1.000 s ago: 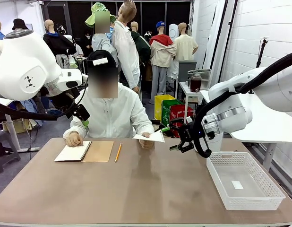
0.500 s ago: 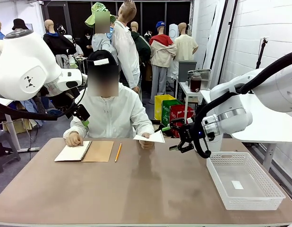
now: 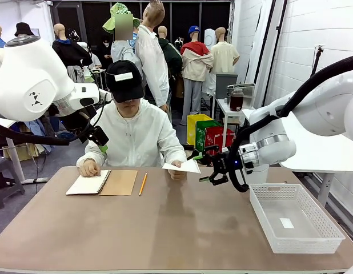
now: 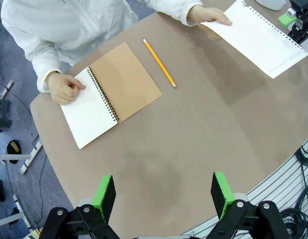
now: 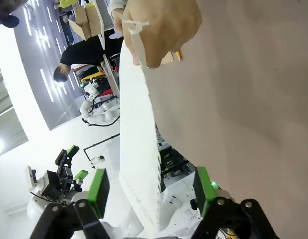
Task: Sort the paper based on its condition.
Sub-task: If a person hands you a paper, place it in the Organizing basket , and if it's crumpled, put it in the Trash can.
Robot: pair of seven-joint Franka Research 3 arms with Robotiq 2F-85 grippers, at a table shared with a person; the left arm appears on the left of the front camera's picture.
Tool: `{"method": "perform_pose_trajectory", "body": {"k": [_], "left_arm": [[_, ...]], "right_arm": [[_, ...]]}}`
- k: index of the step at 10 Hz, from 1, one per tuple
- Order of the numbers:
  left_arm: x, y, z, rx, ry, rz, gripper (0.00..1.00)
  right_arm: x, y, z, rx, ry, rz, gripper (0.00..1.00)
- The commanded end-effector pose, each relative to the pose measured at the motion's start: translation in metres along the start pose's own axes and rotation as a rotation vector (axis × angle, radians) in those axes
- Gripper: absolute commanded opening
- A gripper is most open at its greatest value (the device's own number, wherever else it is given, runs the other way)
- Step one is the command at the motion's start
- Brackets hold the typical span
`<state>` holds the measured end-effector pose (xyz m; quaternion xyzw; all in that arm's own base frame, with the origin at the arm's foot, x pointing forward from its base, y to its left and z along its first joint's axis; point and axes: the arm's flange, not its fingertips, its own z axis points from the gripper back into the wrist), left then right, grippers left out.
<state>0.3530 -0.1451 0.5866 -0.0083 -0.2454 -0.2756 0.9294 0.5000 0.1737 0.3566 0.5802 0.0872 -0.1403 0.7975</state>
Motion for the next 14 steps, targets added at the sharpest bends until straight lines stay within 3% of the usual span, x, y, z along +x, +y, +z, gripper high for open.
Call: {"method": "perform_pose_trajectory", "body": {"k": [1, 3, 10, 11, 12, 14], "left_arm": [[0.0, 0.001, 0.0, -0.003, -0.006, 0.001, 1.0], [0.0, 0.001, 0.0, -0.003, -0.006, 0.001, 1.0], [0.0, 0.001, 0.0, -0.003, -0.006, 0.001, 1.0], [0.0, 0.001, 0.0, -0.003, -0.006, 0.001, 1.0], [0.0, 0.001, 0.0, -0.003, -0.006, 0.001, 1.0], [0.0, 0.001, 0.0, -0.003, -0.006, 0.001, 1.0]], "right_arm": [[0.006, 0.006, -0.005, 0.044, 0.004, -0.031, 0.64], [0.011, 0.007, -0.001, 0.032, 0.002, -0.06, 0.27], [0.027, -0.003, -0.004, 0.0, -0.003, -0.157, 0.25], [0.026, -0.002, -0.007, -0.005, -0.005, -0.161, 0.05], [0.026, 0.0, -0.005, 0.012, -0.008, -0.149, 0.0], [0.025, 0.004, 0.0, 0.006, -0.029, -0.123, 0.0]]}}
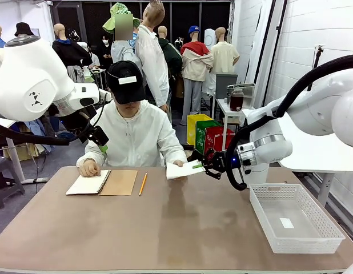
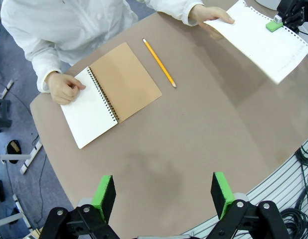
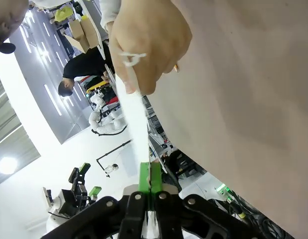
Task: Sort the paper based on its condition.
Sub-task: If a person hands you a paper, place it in the Organizing basket , and if it's crumpled, put it in the Trash can.
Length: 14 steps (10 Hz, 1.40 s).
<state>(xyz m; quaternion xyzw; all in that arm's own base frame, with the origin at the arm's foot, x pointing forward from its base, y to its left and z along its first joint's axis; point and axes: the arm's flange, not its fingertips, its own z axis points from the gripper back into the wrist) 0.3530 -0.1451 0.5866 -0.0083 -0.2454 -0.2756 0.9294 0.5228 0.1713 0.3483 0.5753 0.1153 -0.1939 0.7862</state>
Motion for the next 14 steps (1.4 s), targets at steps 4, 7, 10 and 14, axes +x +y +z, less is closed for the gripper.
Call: {"method": "perform_pose_trajectory", "body": {"k": [4, 7, 10, 14], "left_arm": [[0.0, 0.001, 0.0, -0.003, -0.006, 0.001, 1.0], [0.0, 0.001, 0.0, -0.003, -0.006, 0.001, 1.0], [0.0, 0.001, 0.0, -0.003, -0.006, 0.001, 1.0], [0.0, 0.001, 0.0, -0.003, -0.006, 0.001, 1.0]], "right_arm": [[-0.027, 0.032, 0.034, -0.209, -0.087, 0.231, 0.0], [-0.061, 0.038, 0.079, -0.465, -0.178, 0.374, 0.0], [-0.097, 0.046, 0.134, -0.602, -0.291, 0.412, 0.0], [-0.122, 0.024, 0.179, -0.739, -0.396, 0.491, 0.0]]}}
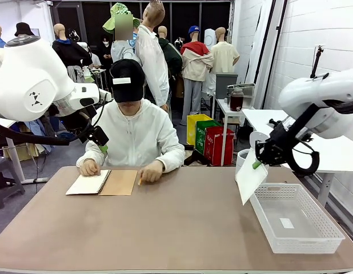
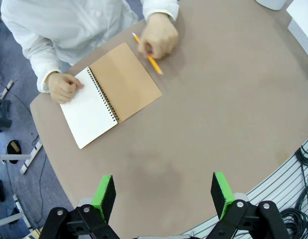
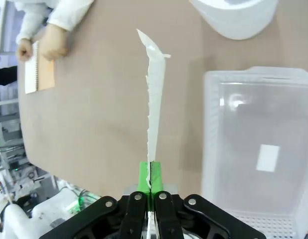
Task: Sort the paper based on its condition.
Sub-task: If a person hands you a paper, place it in the Organizing basket , and if it's crumpled, put it in the Trash can.
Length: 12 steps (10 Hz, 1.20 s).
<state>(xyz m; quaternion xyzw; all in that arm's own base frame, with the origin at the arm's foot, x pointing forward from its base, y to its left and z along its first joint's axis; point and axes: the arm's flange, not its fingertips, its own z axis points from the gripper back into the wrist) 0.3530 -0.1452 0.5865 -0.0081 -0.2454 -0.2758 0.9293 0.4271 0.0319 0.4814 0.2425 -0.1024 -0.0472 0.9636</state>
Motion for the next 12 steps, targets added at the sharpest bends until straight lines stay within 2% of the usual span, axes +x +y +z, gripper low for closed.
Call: {"method": "perform_pose_trajectory", "body": {"k": [1, 4, 6, 10, 12], "left_arm": [[0.0, 0.001, 0.001, -0.003, -0.007, 0.002, 1.0], [0.0, 0.001, 0.001, -0.003, -0.007, 0.002, 1.0], [0.0, 0.001, 0.001, -0.003, -0.007, 0.002, 1.0], [0.0, 0.001, 0.001, -0.003, -0.007, 0.002, 1.0], [0.0, 0.001, 0.001, -0.003, -0.007, 0.002, 1.0]], "right_arm": [[-0.022, -0.018, 0.003, -0.061, -0.039, -0.008, 0.0], [-0.029, -0.047, 0.007, -0.09, -0.002, 0.01, 0.0], [-0.021, -0.068, 0.005, -0.112, 0.057, 0.003, 0.0], [-0.003, -0.098, -0.029, -0.146, 0.195, -0.014, 0.0], [0.011, -0.106, -0.05, -0.133, 0.232, 0.002, 0.0]]}}
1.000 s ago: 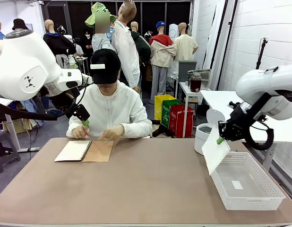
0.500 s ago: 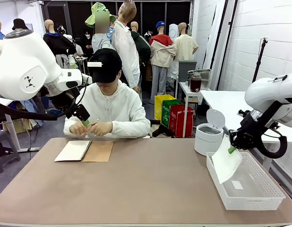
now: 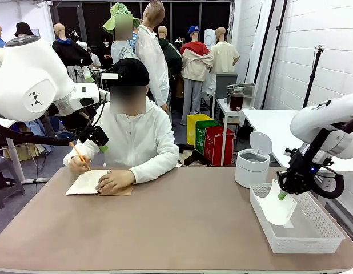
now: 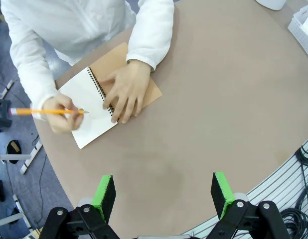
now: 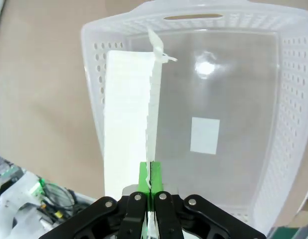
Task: Sort the paper based on its condition.
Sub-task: If a person hands you a paper, place it in the Organizing basket , and if it's crumpled, put it in the Trash can.
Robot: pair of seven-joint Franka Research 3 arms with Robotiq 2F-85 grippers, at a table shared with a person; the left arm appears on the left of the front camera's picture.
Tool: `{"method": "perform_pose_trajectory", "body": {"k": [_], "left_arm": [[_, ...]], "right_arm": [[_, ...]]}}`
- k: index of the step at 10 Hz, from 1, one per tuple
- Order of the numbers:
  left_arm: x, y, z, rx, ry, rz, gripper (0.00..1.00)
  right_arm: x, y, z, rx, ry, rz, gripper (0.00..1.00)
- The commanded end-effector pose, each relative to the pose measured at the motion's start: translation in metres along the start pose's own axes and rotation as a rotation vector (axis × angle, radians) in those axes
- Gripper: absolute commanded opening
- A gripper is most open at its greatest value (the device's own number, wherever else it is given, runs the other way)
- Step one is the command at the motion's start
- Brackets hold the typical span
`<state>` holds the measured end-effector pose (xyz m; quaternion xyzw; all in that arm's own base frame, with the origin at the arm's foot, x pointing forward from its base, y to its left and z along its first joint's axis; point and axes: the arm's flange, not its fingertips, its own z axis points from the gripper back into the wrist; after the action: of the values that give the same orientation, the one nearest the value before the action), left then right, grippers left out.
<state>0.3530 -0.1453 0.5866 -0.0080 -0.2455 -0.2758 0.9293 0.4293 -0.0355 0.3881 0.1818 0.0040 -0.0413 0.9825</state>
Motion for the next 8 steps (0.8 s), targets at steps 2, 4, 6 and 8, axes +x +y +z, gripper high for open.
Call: {"method": "perform_pose_trajectory", "body": {"k": [2, 4, 6, 8], "left_arm": [[0.0, 0.001, 0.0, -0.003, -0.006, 0.002, 1.0], [0.0, 0.001, 0.0, -0.003, -0.006, 0.002, 1.0], [0.0, 0.001, 0.0, -0.003, -0.006, 0.002, 1.0], [0.0, 0.001, 0.0, -0.003, -0.006, 0.002, 1.0]], "right_arm": [[0.026, -0.003, -0.002, -0.02, 0.03, 0.022, 0.0], [0.033, -0.004, -0.004, -0.036, 0.019, 0.011, 0.0], [0.035, 0.0, -0.018, -0.024, 0.03, 0.0, 0.0], [0.033, -0.013, -0.022, -0.034, 0.033, -0.031, 0.0]]}}
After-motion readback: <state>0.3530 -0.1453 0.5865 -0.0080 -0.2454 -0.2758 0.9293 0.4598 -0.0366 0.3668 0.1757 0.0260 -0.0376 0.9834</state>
